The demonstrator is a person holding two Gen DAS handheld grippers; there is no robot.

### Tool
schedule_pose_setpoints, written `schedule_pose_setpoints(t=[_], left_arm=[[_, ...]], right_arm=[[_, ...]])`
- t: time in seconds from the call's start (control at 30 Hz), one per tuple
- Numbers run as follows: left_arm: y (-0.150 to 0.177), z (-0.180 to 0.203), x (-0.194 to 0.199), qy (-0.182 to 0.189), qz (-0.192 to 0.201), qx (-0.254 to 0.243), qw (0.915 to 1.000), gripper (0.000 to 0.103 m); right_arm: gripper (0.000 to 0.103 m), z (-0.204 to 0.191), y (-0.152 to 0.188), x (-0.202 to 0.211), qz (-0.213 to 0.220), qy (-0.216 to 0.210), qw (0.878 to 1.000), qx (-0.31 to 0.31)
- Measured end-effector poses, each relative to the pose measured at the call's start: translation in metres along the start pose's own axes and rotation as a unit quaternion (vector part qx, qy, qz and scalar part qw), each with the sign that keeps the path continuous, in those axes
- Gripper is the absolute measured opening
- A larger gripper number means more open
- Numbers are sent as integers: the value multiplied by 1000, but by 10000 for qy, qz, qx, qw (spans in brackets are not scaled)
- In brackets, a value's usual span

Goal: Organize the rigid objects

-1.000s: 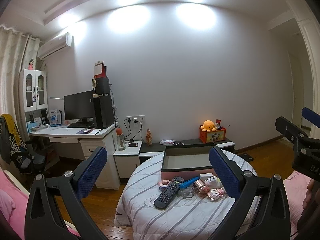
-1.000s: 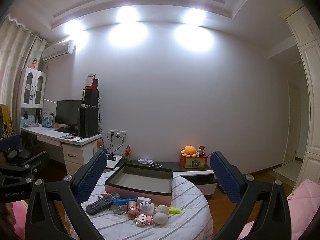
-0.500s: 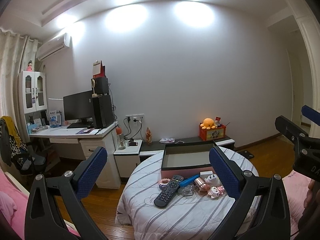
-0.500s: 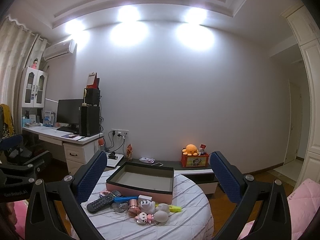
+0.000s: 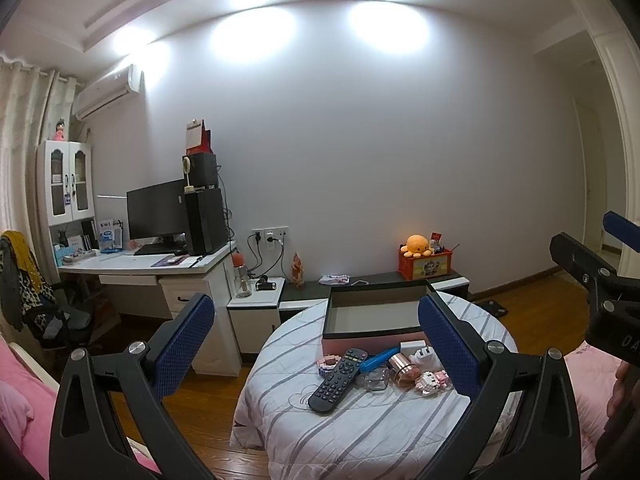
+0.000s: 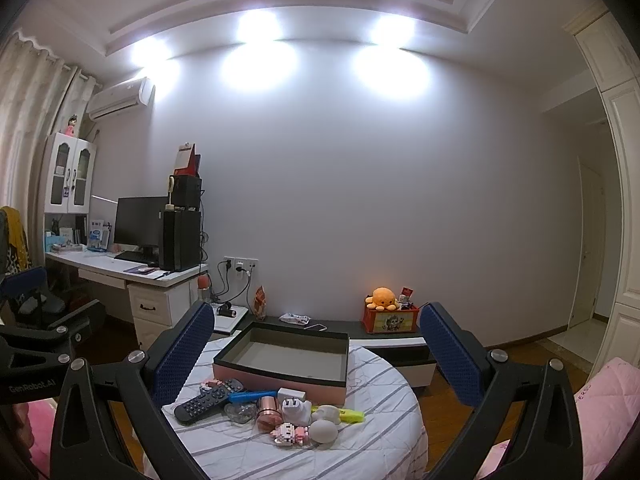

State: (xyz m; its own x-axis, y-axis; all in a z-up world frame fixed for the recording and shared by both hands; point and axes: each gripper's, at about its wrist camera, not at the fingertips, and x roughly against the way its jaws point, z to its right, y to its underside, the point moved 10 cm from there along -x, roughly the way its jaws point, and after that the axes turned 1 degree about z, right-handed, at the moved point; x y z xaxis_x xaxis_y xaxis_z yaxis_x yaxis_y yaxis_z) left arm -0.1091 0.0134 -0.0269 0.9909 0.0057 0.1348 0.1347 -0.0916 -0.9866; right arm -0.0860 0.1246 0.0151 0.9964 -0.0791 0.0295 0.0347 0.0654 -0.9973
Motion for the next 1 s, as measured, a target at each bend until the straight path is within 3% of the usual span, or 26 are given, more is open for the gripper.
schedule_pose_setpoints(t=[0.43, 1.0], left_arm=[[-1, 0, -1, 21, -34, -5, 10000, 103], [4, 26, -41, 92, -321, -184, 9993, 103]], right_arm=[[103, -4, 2, -1, -55, -25, 10000, 20], [103, 14, 19, -29, -282, -18, 9995, -121]])
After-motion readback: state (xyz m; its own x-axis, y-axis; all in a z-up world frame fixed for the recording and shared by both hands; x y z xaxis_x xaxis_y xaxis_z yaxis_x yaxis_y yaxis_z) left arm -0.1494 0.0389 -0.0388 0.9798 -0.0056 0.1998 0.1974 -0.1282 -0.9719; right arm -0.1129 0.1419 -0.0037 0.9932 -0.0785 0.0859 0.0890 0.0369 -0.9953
